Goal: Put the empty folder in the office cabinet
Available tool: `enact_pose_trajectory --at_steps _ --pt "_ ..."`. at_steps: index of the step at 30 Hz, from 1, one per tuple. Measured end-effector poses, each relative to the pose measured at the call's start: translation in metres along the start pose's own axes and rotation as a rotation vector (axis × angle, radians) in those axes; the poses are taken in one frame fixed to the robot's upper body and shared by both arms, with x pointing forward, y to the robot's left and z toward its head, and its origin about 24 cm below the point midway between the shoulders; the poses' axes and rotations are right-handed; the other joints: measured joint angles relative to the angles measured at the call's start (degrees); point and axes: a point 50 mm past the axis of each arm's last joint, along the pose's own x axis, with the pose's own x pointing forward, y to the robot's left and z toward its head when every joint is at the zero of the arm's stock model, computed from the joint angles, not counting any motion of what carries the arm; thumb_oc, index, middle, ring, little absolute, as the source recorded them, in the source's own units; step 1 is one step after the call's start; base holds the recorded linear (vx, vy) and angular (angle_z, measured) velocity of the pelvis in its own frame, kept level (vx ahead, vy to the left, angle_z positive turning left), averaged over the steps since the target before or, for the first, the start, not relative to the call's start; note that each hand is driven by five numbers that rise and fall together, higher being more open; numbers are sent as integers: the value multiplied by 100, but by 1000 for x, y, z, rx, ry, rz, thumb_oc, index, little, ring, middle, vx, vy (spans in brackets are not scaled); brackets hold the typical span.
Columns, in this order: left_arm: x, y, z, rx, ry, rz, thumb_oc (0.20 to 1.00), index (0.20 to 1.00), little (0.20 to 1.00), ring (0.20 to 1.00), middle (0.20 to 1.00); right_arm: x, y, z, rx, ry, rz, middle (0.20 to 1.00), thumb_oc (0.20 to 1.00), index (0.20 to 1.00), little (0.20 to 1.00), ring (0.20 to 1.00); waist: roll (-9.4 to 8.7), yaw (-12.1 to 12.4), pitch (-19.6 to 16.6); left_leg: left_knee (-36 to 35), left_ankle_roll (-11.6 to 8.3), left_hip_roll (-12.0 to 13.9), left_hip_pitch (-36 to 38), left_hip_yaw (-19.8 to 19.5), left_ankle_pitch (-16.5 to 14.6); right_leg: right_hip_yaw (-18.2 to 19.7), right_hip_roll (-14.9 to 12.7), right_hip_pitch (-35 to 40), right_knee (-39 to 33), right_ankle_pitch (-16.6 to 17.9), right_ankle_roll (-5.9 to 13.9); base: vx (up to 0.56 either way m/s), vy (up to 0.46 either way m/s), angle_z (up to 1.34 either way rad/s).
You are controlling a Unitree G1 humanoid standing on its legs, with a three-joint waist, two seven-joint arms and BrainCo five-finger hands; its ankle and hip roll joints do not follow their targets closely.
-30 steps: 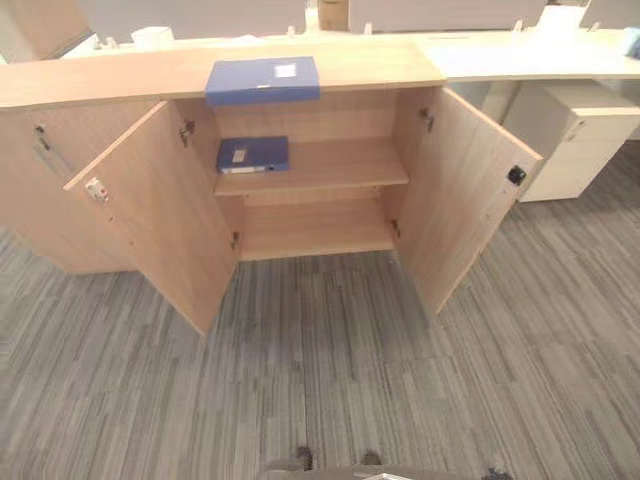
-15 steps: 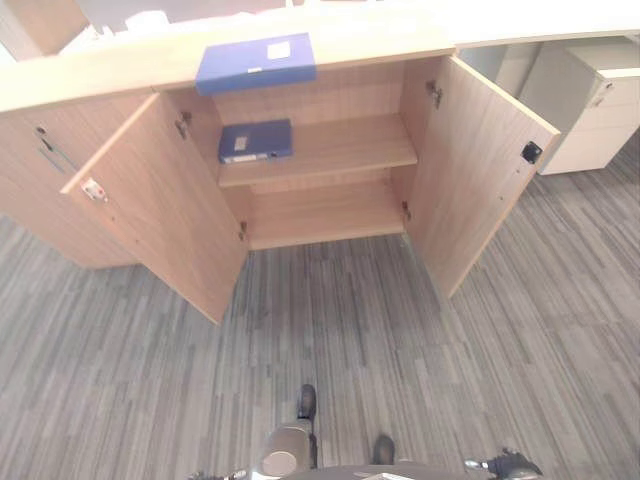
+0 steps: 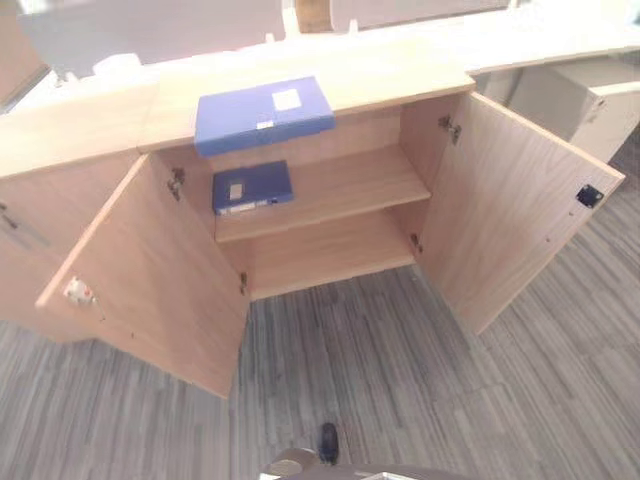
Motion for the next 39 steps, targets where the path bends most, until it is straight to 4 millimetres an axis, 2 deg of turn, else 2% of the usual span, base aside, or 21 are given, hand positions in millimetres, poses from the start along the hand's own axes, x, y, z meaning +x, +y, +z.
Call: enact_pose_trajectory --at_steps 1,2,3,4,5,6,7,8,10,11,14,15,16,18,20,21,24,26,29,32,39 --pt "0 2 2 5 -8 5 1000 1000 1000 1000 1000 0 1 0 1 3 3 1000 1000 1000 1000 1000 -36 9 -23 -4 79 -59 63 30 -74 65 -54 -177 64 19 32 145 26 5" --pt "1 3 16 30 -46 8 1000 1000 1000 1000 1000 0 3 8 29 -22 7 1000 1000 1000 1000 1000 0 -73 -21 10 90 -153 217 -50 -258 -334 -161 -718 -198 -212 -60 288 -72 -10" --pt "1 1 20 19 -54 6 1000 1000 1000 1000 1000 0 3 18 35 -52 9 1000 1000 1000 1000 1000 66 -91 29 55 114 -138 192 -46 -245 -551 -80 -1012 -595 -281 -164 232 -179 8" --pt "1 -1 31 1 -83 4 1000 1000 1000 1000 1000 0 4 30 38 -90 13 1000 1000 1000 1000 1000 33 -207 128 62 -78 -119 202 -116 -345 -598 130 -1180 -1163 -299 -135 339 -230 13" --pt "1 -2 40 -2 -107 6 1000 1000 1000 1000 1000 -1 4 43 51 -130 17 1000 1000 1000 1000 1000 157 -234 277 67 -120 -61 302 -217 -381 -601 484 -1192 -2067 -270 -104 207 -133 35" --pt "1 0 42 -1 -112 11 1000 1000 1000 1000 1000 -1 5 52 59 -147 20 1000 1000 1000 1000 1000 189 -300 366 65 -197 23 368 -292 -424 -590 869 -1030 -3311 -198 -68 117 -58 20" --pt "1 0 42 -1 -112 11 1000 1000 1000 1000 1000 -1 5 52 59 -147 20 1000 1000 1000 1000 1000 189 -300 366 65 -197 23 368 -292 -424 -590 869 -1030 -3311 -198 -68 211 -90 46" --pt "0 3 47 -12 -128 21 1000 1000 1000 1000 1000 -1 7 51 71 -146 22 1000 1000 1000 1000 1000 63 -433 434 67 -181 -12 447 -316 -404 -562 1029 -965 -4081 -41 -5 308 -131 82" --pt "0 7 50 -35 -150 32 1000 1000 1000 1000 1000 0 9 35 85 -106 20 1000 1000 1000 1000 1000 -152 -586 471 64 -330 -50 770 -430 -702 -302 1285 -921 -4218 332 37 401 -224 112" --pt "0 12 41 -38 -128 48 1000 1000 1000 1000 1000 0 12 33 88 -92 25 1000 1000 1000 1000 1000 -299 -579 460 62 -204 -41 976 -482 -856 1 1524 -876 -4318 384 -56 302 -229 64" --pt "0 9 20 -37 -62 42 1000 1000 1000 1000 1000 0 13 16 105 -38 25 1000 1000 1000 1000 1000 -334 -573 348 76 -302 121 1293 -692 -1025 -252 1613 -573 -3877 421 -168 215 -209 55" --pt "0 9 18 -34 -57 41 1000 1000 1000 1000 1000 0 13 9 110 -14 22 1000 1000 1000 1000 1000 -424 -555 296 125 -373 133 1365 -719 -1009 -262 1703 -430 -4025 916 -576 250 -270 26" --pt "0 3 8 -41 -32 29 1000 1000 1000 1000 1000 0 8 17 113 -31 10 1000 1000 1000 1000 1000 -289 -548 260 431 -486 290 1308 -697 -1035 -246 1865 -152 -4406 1044 -822 192 -206 -12" --pt "0 0 -3 -49 3 24 1000 1000 1000 1000 1000 0 7 29 109 -79 12 1000 1000 1000 1000 1000 -328 -530 237 1085 -651 314 1078 -713 -1086 -204 1917 328 -5099 1224 -995 120 -134 -27" --pt "0 -4 -5 -51 11 14 1000 1000 1000 1000 1000 0 5 32 101 -95 7 1000 1000 1000 1000 1000 -349 -490 214 840 -710 429 1066 -731 -1246 -133 2007 568 -5332 1240 -1066 116 -132 -23" --pt "0 -4 4 -49 -14 12 1000 1000 1000 1000 1000 0 3 37 100 -111 4 1000 1000 1000 1000 1000 -295 -488 200 547 -749 632 997 -730 -1222 -139 2123 676 -5333 1118 -1143 207 -229 -16" --pt "1 -4 17 -45 -45 10 1000 1000 1000 1000 1000 -1 2 40 89 -125 1 1000 1000 1000 1000 1000 -213 -533 157 335 -1001 968 750 -808 -1015 -182 2346 886 -5358 877 -1086 145 -164 -10" --pt "1 -5 22 -45 -66 5 1000 1000 1000 1000 1000 -1 -1 41 87 -127 -5 1000 1000 1000 1000 1000 -133 -571 82 361 -986 1138 566 -853 -700 -197 2503 1023 -5376 734 -1132 95 -132 -5" --pt "1 -3 24 -44 -75 9 1000 1000 1000 1000 1000 0 0 29 72 -97 -6 1000 1000 1000 1000 1000 -67 -582 -146 276 -900 1199 551 -884 -785 -284 2540 1006 -5371 631 -1086 77 -93 4" --pt "1 -3 21 -44 -61 8 1000 1000 1000 1000 1000 0 -1 25 73 -90 -7 1000 1000 1000 1000 1000 -66 -585 -158 249 -950 1206 579 -921 -697 -302 2549 1012 -5366 659 -1047 66 -46 6" --pt "1 -2 10 -48 -29 9 1000 1000 1000 1000 1000 0 -4 24 72 -83 -21 1000 1000 1000 1000 1000 188 -560 -97 255 -956 1217 682 -991 -681 -388 2540 1120 -5375 589 -1055 36 -2 8"
